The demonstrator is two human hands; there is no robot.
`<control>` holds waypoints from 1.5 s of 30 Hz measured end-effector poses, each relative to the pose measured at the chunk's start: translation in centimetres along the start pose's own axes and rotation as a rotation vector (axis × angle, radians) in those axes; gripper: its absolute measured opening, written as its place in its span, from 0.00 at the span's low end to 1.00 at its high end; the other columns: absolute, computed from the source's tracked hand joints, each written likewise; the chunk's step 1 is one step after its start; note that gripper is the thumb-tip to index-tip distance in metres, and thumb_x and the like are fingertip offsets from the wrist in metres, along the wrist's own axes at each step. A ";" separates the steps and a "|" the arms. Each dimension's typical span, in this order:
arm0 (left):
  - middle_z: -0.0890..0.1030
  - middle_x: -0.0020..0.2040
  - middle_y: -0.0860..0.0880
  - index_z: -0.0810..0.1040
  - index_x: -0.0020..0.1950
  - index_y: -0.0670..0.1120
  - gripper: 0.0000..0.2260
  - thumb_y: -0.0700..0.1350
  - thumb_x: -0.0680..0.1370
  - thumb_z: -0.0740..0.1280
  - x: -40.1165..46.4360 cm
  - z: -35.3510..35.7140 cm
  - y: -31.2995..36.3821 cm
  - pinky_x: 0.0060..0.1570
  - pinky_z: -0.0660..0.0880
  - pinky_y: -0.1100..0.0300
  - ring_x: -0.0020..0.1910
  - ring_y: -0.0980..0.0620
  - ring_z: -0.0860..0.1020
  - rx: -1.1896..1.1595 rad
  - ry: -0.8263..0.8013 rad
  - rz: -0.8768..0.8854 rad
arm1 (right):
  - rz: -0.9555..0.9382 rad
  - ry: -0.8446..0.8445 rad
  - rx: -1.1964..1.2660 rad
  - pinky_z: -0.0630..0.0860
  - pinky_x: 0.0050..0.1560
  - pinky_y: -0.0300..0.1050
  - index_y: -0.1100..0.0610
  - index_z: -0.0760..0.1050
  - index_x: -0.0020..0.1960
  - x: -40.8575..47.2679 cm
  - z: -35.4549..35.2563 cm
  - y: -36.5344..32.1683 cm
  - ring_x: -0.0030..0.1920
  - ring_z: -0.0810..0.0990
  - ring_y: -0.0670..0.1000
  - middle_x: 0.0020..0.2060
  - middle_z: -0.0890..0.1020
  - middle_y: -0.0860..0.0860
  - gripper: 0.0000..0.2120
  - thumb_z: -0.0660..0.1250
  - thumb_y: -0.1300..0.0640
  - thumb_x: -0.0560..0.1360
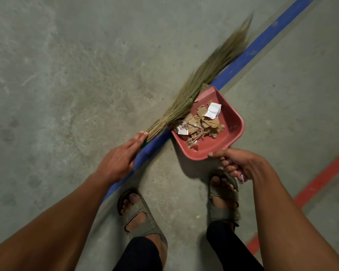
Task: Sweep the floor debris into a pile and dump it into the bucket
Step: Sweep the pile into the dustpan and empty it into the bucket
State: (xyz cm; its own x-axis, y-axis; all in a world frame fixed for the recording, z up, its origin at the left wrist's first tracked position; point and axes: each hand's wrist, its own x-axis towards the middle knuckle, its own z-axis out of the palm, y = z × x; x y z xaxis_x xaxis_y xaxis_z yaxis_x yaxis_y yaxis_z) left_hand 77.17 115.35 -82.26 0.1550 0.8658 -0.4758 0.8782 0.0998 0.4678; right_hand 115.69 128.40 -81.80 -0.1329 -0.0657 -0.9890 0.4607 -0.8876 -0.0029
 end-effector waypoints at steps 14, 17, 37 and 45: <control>0.70 0.78 0.44 0.58 0.84 0.50 0.27 0.53 0.86 0.59 3.9 0.0 3.7 0.66 0.73 0.45 0.70 0.39 0.75 -0.110 0.237 -0.201 | 0.058 -0.131 0.140 0.56 0.18 0.36 0.50 0.64 0.32 -2.2 -4.5 6.0 0.21 0.56 0.44 0.26 0.62 0.46 0.22 0.72 0.52 0.79; 0.78 0.68 0.40 0.60 0.82 0.51 0.25 0.55 0.86 0.59 6.9 -0.7 3.5 0.56 0.76 0.43 0.59 0.35 0.79 -0.074 0.204 -0.267 | 0.057 -0.157 0.161 0.56 0.18 0.36 0.50 0.65 0.32 -1.4 -5.2 5.5 0.21 0.56 0.44 0.26 0.62 0.46 0.22 0.74 0.52 0.78; 0.74 0.61 0.54 0.56 0.82 0.64 0.27 0.56 0.84 0.61 4.9 1.2 4.1 0.37 0.74 0.55 0.51 0.49 0.76 0.156 -0.003 0.033 | -0.011 -0.139 0.177 0.58 0.19 0.36 0.51 0.66 0.33 -0.3 -6.2 5.3 0.22 0.58 0.44 0.27 0.63 0.47 0.20 0.72 0.53 0.78; 0.76 0.64 0.48 0.54 0.84 0.62 0.28 0.53 0.85 0.61 3.4 0.7 4.0 0.46 0.80 0.45 0.54 0.38 0.81 0.030 0.126 -0.116 | 0.004 -0.163 0.021 0.58 0.20 0.37 0.51 0.66 0.33 -0.9 -5.7 7.2 0.24 0.57 0.45 0.29 0.64 0.49 0.20 0.70 0.53 0.80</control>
State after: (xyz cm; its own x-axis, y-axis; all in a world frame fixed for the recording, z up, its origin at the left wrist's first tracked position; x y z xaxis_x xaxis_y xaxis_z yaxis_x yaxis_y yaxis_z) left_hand 81.52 118.38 -82.56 -0.0040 0.9042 -0.4271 0.9001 0.1894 0.3924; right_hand 124.10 124.68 -81.80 -0.2721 -0.1408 -0.9519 0.4429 -0.8966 0.0060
